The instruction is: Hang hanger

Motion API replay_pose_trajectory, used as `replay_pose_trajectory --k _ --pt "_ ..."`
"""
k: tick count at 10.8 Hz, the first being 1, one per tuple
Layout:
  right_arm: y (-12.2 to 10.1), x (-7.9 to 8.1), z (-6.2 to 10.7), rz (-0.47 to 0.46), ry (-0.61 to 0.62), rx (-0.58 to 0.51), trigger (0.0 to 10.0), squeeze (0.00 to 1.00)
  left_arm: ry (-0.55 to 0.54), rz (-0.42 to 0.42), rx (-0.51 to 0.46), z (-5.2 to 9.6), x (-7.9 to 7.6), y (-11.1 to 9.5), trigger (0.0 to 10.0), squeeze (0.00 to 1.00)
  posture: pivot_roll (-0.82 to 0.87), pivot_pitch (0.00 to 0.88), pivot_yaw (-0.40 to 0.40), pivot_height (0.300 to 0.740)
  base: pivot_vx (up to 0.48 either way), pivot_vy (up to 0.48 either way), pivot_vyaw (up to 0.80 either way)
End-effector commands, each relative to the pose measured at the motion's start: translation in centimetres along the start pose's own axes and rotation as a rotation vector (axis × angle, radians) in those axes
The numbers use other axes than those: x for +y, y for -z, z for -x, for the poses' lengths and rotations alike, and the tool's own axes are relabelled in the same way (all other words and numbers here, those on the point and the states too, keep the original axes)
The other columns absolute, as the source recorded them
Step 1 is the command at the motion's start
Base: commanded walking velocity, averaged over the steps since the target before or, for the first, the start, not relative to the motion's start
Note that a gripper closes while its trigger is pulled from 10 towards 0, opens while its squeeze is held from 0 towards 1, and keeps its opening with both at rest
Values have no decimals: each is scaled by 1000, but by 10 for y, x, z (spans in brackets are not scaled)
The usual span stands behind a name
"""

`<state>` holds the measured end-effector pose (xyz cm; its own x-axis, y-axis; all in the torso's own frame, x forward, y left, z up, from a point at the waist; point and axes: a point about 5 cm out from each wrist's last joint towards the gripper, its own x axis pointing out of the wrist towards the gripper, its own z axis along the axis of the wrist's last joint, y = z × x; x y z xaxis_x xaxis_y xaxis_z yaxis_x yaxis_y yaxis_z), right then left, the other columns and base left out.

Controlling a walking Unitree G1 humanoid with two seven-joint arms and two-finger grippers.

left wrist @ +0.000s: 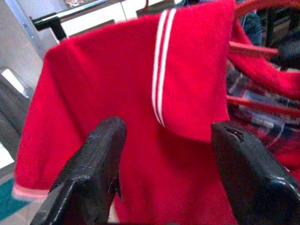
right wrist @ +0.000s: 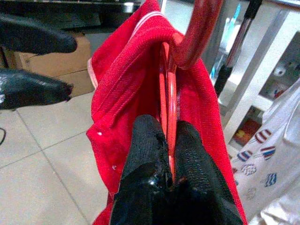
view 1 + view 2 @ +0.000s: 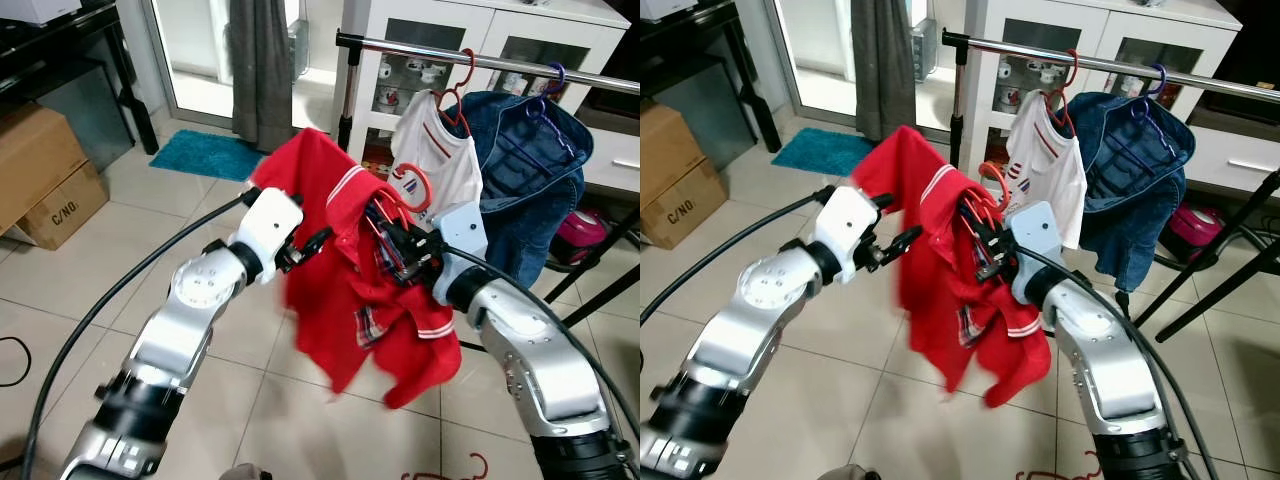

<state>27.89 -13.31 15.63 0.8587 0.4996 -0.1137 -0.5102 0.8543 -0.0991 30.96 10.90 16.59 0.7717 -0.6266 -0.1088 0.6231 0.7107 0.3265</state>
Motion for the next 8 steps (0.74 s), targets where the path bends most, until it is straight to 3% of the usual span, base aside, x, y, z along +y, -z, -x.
replay_pose_trajectory --k 1,2,3,4,5,6,7,8 --pt "-16 -2 2 2 2 -61 0 0 24 13 -17 -3 -2 -3 10000 0 -81 0 -18 740 0 0 0" --pt "-20 0 3 -22 -6 -68 2902 0 53 1 32 -9 -7 7 10000 0 -89 0 -10 740 0 0 0" --pt "-25 1 3 -36 -8 -77 4039 0 30 -17 81 -14 -6 17 10000 0 -92 0 -8 740 0 0 0" --pt "-31 5 4 -64 -39 -108 3922 0 6 -10 84 -19 -4 22 3412 0 -97 0 -9 740 0 0 0" --pt "-36 10 4 -94 -59 -143 3294 0 6 1 54 -24 -4 23 0 0 -98 0 -9 740 0 0 0" --pt "-38 12 4 -97 -58 -145 627 0 40 34 -7 -27 -6 18 0 0 -103 0 -8 740 0 0 0" --pt "-38 13 3 -95 -52 -151 0 0 83 77 -52 -31 -9 13 0 0 -104 0 -9 740 0 0 0" --pt "-39 15 3 -84 -47 -150 0 0 102 113 -75 -35 -10 10 0 0 -109 0 -8 740 0 0 0"
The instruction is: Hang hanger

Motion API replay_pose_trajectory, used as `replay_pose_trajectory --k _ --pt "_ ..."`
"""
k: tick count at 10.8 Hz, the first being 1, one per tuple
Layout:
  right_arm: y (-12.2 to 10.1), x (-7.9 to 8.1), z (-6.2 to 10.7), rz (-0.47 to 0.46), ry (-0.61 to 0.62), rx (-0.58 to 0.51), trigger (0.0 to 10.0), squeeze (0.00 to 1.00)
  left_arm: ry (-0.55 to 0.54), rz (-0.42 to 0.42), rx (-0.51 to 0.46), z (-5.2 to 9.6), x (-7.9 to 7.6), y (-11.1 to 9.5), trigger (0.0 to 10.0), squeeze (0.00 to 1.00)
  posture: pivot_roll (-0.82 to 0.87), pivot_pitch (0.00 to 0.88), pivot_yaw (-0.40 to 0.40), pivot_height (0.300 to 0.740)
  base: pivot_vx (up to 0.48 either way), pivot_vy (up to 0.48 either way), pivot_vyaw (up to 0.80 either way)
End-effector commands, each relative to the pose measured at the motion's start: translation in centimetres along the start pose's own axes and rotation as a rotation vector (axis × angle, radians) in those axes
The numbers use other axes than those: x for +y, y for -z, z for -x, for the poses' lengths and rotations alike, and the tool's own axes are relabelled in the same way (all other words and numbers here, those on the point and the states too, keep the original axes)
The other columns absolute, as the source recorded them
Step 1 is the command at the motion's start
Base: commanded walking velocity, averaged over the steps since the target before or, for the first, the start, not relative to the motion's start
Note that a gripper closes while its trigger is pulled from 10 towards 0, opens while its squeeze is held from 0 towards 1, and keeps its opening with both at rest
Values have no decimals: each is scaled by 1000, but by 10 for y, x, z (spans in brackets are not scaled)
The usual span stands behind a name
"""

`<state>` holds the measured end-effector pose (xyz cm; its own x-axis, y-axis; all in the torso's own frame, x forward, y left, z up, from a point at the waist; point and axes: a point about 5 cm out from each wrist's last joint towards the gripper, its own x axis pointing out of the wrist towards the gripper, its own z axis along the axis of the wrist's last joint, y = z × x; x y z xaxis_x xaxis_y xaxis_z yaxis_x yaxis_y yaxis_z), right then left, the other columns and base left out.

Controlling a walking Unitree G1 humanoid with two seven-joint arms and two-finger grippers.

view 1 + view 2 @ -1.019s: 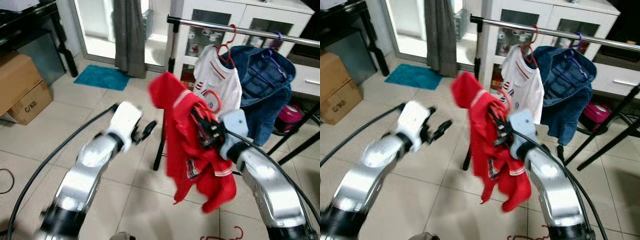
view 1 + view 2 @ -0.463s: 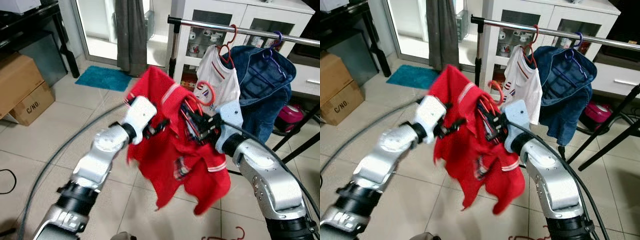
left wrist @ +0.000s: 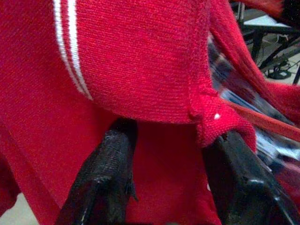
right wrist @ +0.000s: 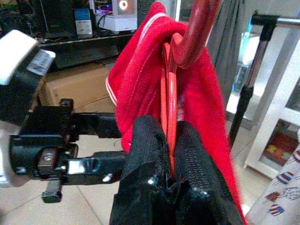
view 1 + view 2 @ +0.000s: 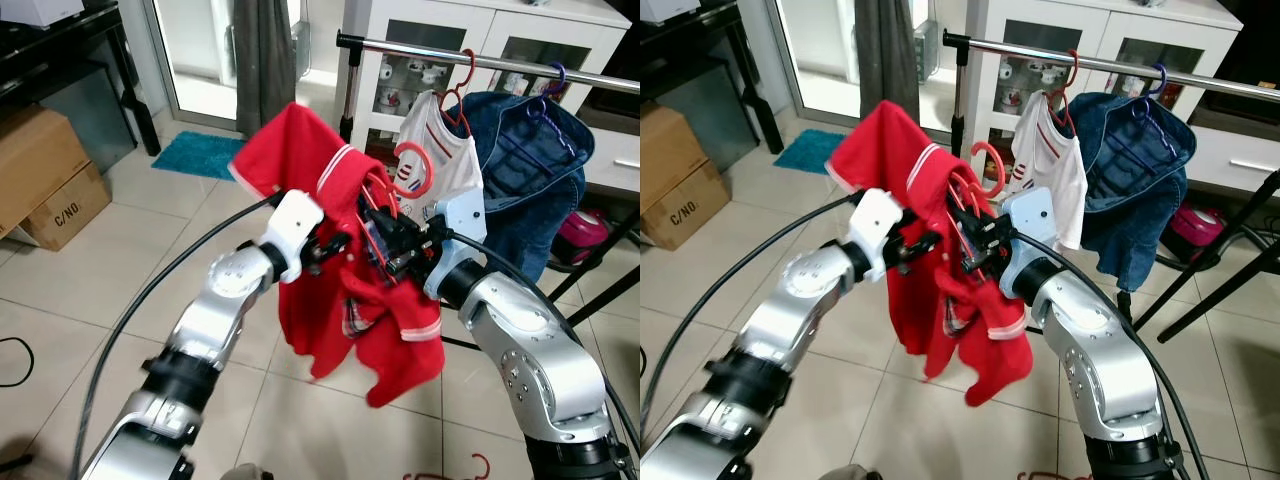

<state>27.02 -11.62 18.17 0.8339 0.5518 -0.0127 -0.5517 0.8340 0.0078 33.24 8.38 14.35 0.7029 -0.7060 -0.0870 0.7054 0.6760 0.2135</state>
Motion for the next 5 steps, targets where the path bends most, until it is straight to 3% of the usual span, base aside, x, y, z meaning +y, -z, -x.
replay_pose_trajectory --k 1,3,5 --pt "-12 2 0 21 -10 -41 0 0 -13 -15 -14 -2 4 -3 0 0 -112 0 -6 740 0 0 0" --pt "-13 0 1 31 -1 -56 0 0 -135 -8 -16 -3 18 -2 0 0 -112 0 -6 740 0 0 0" --pt "-15 1 1 4 -6 -70 0 0 -143 -6 -23 -2 23 -1 0 0 -112 0 -7 740 0 0 0"
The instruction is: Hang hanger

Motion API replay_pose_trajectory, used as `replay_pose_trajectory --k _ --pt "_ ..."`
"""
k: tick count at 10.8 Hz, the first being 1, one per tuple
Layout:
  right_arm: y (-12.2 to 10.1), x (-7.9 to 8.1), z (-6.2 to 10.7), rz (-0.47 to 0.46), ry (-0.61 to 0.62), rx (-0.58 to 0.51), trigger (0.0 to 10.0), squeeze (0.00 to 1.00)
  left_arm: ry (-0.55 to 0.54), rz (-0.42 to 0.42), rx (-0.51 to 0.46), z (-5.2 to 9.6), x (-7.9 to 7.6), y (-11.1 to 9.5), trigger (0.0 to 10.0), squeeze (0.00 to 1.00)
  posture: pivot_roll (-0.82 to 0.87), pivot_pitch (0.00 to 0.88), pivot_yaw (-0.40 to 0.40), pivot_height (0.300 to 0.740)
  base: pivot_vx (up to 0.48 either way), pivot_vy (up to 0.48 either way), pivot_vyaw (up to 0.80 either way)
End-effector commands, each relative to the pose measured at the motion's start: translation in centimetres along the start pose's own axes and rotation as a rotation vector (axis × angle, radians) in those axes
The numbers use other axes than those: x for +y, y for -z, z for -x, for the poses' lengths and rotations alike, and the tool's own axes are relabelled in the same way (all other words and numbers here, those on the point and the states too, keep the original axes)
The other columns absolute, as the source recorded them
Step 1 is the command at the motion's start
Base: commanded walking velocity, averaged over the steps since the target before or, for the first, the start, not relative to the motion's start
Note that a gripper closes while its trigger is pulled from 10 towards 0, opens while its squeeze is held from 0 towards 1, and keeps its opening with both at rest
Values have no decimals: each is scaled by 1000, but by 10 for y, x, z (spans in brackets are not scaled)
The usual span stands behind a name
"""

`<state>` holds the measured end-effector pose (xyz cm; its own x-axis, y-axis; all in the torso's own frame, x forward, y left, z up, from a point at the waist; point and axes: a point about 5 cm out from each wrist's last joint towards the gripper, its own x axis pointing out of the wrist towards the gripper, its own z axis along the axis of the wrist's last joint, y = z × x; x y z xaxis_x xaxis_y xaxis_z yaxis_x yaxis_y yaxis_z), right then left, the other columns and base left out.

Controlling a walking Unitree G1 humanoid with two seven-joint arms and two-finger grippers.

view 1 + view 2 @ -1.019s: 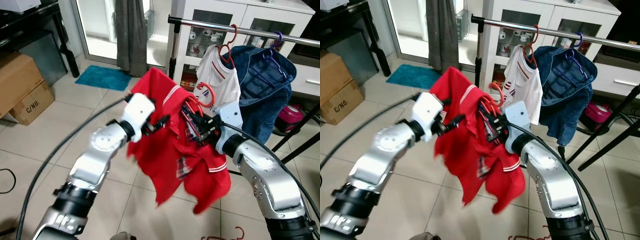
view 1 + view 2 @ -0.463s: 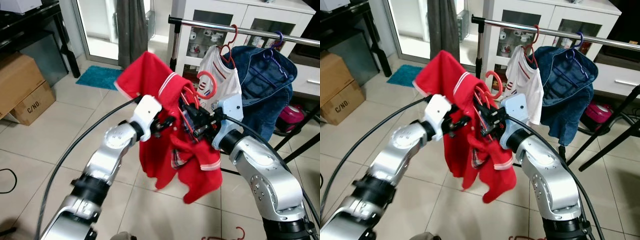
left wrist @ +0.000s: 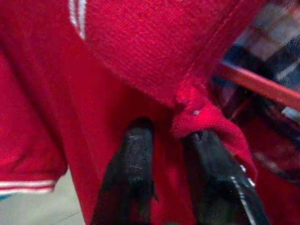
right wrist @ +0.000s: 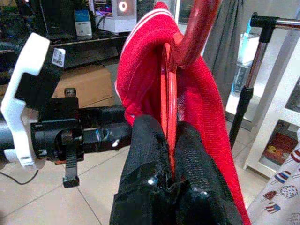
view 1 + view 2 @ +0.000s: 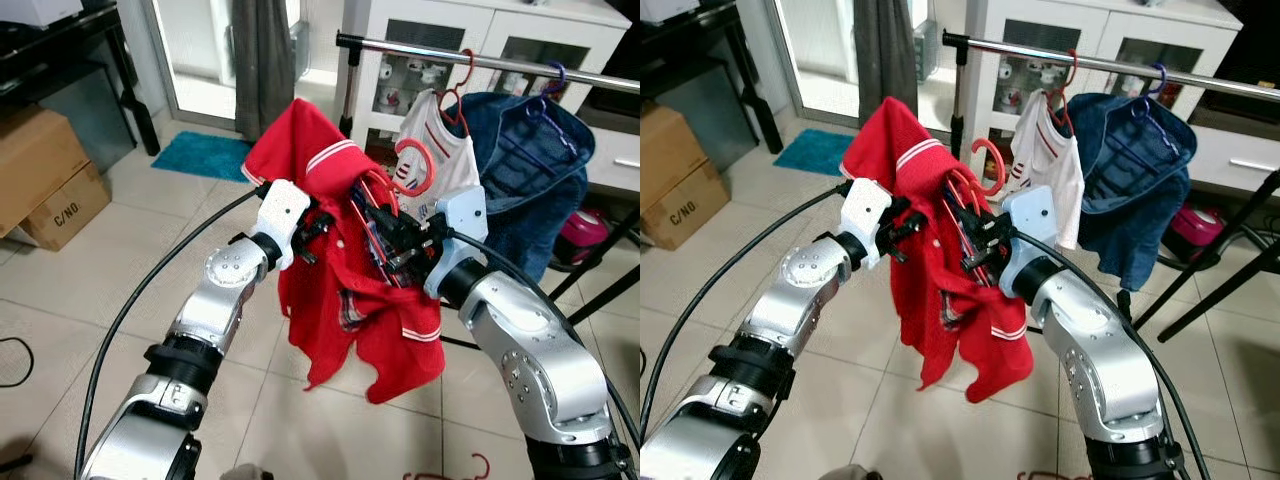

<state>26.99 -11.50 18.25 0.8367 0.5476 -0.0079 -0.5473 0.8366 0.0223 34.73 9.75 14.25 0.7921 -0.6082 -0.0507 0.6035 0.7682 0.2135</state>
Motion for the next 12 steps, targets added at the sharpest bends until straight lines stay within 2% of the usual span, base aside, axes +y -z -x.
replay_pose_trajectory --k 1,3,4,5,7,8,9,10,11,12 --pt "-16 -1 1 15 6 -88 0 0 1 -4 -30 -2 4 -7 0 0 -112 0 -8 740 0 0 0" --pt "-14 -2 1 30 15 -70 0 0 -2 11 -54 -1 6 -9 0 0 -113 0 -10 740 0 0 0" --pt "-9 -5 2 36 33 -42 0 0 -20 49 -103 1 9 -14 0 0 -111 0 -12 740 0 0 0" --pt "-5 -10 4 47 64 -19 0 0 -2 161 -221 6 11 -25 0 0 -112 0 -12 740 0 0 0" --pt "-2 -14 4 70 93 -2 0 0 10 258 -292 12 13 -30 0 0 -114 0 -10 740 0 0 0" --pt "0 -20 7 97 132 17 0 0 -31 418 -390 24 26 -35 0 0 -116 0 -9 740 0 0 0" --pt "1 -21 8 112 142 25 0 0 -66 477 -428 30 33 -37 0 0 -116 0 -9 740 0 0 0" --pt "2 -21 9 119 139 29 0 0 -25 412 -396 35 33 -37 0 0 -114 0 -12 740 0 0 0" --pt "2 -20 8 125 134 31 0 0 70 372 -403 38 25 -41 10000 0 -114 0 -13 740 0 0 0" --pt "0 -17 7 146 120 33 0 0 221 366 -455 43 14 -48 10000 1000 -117 0 -14 740 0 0 0"
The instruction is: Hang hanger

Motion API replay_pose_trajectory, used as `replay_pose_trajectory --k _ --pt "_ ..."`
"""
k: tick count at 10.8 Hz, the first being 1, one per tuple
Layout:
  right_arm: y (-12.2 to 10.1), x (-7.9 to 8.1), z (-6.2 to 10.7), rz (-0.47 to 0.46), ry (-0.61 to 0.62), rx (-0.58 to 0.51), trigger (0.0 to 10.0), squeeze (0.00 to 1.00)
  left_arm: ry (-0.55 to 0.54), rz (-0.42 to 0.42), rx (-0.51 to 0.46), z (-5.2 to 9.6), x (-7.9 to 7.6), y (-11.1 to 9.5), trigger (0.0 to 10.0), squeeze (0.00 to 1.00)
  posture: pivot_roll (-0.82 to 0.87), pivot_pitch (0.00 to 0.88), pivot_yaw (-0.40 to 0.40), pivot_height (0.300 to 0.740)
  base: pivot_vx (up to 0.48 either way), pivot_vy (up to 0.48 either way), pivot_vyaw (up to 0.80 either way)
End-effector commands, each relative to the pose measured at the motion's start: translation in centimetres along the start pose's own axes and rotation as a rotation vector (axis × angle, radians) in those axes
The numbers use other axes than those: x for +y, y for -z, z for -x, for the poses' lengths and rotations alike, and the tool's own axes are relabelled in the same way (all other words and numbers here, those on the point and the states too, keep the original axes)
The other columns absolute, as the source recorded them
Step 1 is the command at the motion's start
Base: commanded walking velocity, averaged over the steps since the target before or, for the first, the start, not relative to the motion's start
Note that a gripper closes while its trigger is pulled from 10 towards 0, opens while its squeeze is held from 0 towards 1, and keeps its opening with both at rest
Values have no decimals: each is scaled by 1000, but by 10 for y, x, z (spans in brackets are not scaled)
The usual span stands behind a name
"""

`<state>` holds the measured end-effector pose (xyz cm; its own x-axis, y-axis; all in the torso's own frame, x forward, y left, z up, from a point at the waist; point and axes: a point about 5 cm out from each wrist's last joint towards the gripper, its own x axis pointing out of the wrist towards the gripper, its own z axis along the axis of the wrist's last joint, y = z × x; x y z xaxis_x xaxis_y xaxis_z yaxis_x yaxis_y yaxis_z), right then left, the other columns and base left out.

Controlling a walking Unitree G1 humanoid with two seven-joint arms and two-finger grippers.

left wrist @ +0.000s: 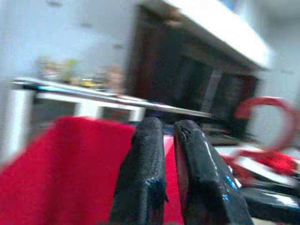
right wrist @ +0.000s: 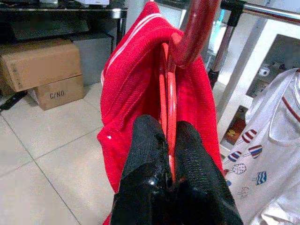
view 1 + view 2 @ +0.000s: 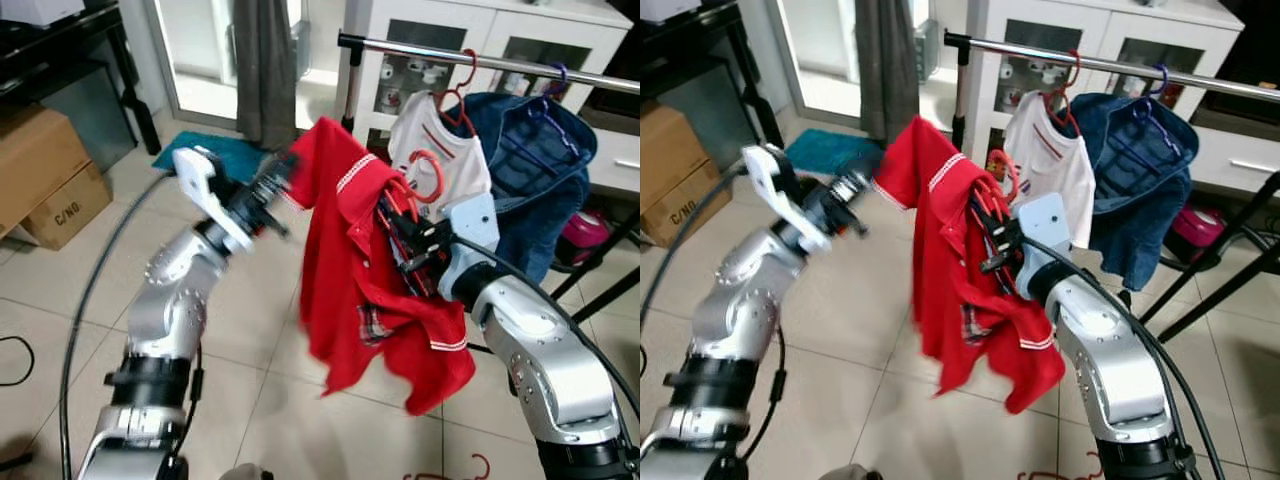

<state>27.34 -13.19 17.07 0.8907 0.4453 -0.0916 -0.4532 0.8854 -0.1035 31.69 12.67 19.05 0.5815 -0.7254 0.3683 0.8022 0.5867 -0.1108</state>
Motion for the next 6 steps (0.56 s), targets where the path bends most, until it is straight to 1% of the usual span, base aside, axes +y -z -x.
replay_pose_trajectory --k 1,2,3,4,5,6 --pt "-15 -1 1 39 2 -61 0 0 63 -5 32 -3 -6 1 10000 1000 -118 0 -12 740 0 0 0" --pt "-20 2 1 53 -10 -69 0 0 126 -60 138 -5 -10 13 10000 1000 -121 0 -3 740 0 0 0" --pt "-22 3 1 58 -11 -73 0 0 145 -90 168 -8 -11 17 10000 1000 -123 0 2 740 0 0 0" --pt "-24 5 1 69 -13 -77 0 0 145 -150 196 -16 -12 22 10000 1000 -127 0 9 740 0 0 0" --pt "-26 6 2 79 -13 -78 0 0 146 -234 222 -21 -12 26 10000 1000 -133 0 16 740 0 0 0" --pt "-28 7 3 82 -12 -80 0 0 146 -262 226 -24 -13 28 10000 1000 -134 0 18 740 0 0 0"
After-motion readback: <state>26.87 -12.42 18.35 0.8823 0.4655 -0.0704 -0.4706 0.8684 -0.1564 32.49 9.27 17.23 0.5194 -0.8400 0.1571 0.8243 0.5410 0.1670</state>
